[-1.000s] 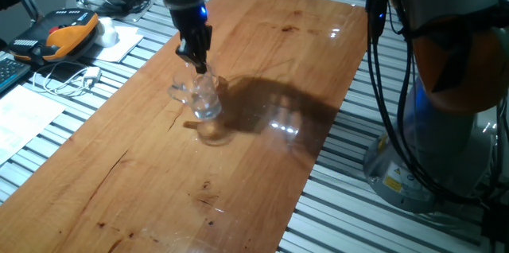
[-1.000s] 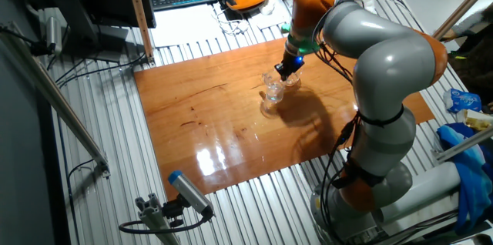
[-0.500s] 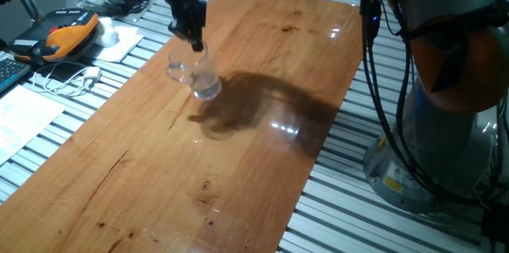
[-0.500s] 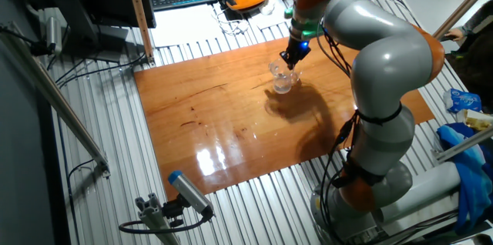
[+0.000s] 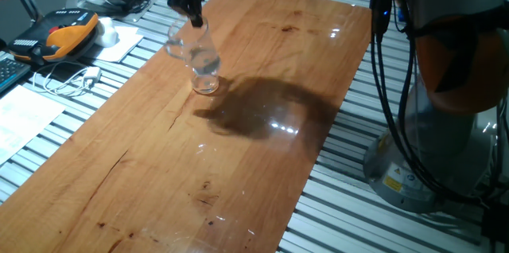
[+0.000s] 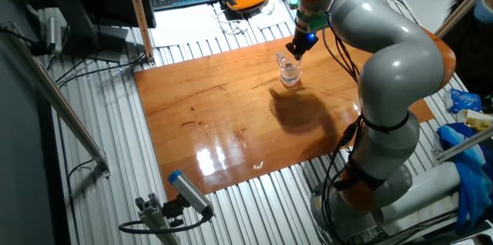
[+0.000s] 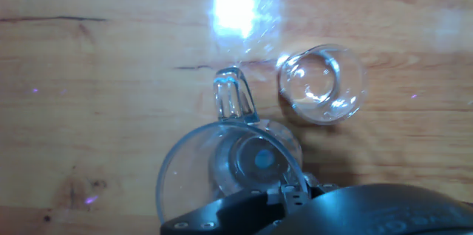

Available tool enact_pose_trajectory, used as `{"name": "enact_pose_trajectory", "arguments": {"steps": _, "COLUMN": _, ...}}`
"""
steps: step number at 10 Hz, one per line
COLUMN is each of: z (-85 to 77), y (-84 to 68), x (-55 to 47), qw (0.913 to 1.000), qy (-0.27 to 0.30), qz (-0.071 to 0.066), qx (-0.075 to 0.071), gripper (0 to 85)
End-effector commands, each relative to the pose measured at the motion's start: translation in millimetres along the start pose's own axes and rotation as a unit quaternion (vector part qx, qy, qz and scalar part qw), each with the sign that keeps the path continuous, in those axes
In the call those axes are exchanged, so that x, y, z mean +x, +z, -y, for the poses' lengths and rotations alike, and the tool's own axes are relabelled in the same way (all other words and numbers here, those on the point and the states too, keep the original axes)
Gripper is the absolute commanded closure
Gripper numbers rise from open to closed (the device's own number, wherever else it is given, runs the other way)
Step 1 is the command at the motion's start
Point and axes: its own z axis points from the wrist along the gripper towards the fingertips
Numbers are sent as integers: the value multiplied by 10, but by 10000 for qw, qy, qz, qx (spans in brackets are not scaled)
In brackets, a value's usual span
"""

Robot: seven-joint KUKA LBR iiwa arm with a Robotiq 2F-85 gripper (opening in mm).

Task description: Pour the water from one cup into another empty cup

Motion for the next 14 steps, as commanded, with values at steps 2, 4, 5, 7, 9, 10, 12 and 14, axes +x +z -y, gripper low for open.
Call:
{"name": "enact_pose_trajectory", "arguments": {"steps": 2, "z": 46, "y": -10, "x": -45, "qw": 9999, "qy": 34, "qz": 100, "qx": 134, "gripper": 850}}
{"name": "enact_pose_trajectory", "arguments": {"steps": 4, "z": 132, "y": 11, "x": -153, "qw": 9994, "qy": 170, "qz": 201, "qx": 227, "gripper": 850}}
{"name": "enact_pose_trajectory", "arguments": {"steps": 5, "z": 159, "y": 24, "x": -186, "qw": 9985, "qy": 313, "qz": 301, "qx": 347, "gripper": 850}}
{"name": "enact_pose_trajectory", "arguments": {"steps": 7, "z": 155, "y": 47, "x": -253, "qw": 9982, "qy": 404, "qz": 298, "qx": 329, "gripper": 850}}
{"name": "enact_pose_trajectory", "arguments": {"steps": 9, "z": 149, "y": 52, "x": -279, "qw": 9986, "qy": 326, "qz": 275, "qx": 299, "gripper": 850}}
{"name": "enact_pose_trajectory", "arguments": {"steps": 10, "z": 134, "y": 52, "x": -285, "qw": 9987, "qy": 294, "qz": 298, "qx": 286, "gripper": 850}}
{"name": "enact_pose_trajectory", "arguments": {"steps": 12, "z": 134, "y": 52, "x": -285, "qw": 9993, "qy": 189, "qz": 266, "qx": 194, "gripper": 850}}
{"name": "enact_pose_trajectory", "arguments": {"steps": 14, "z": 134, "y": 52, "x": -285, "qw": 9998, "qy": 145, "qz": 116, "qx": -96, "gripper": 850}}
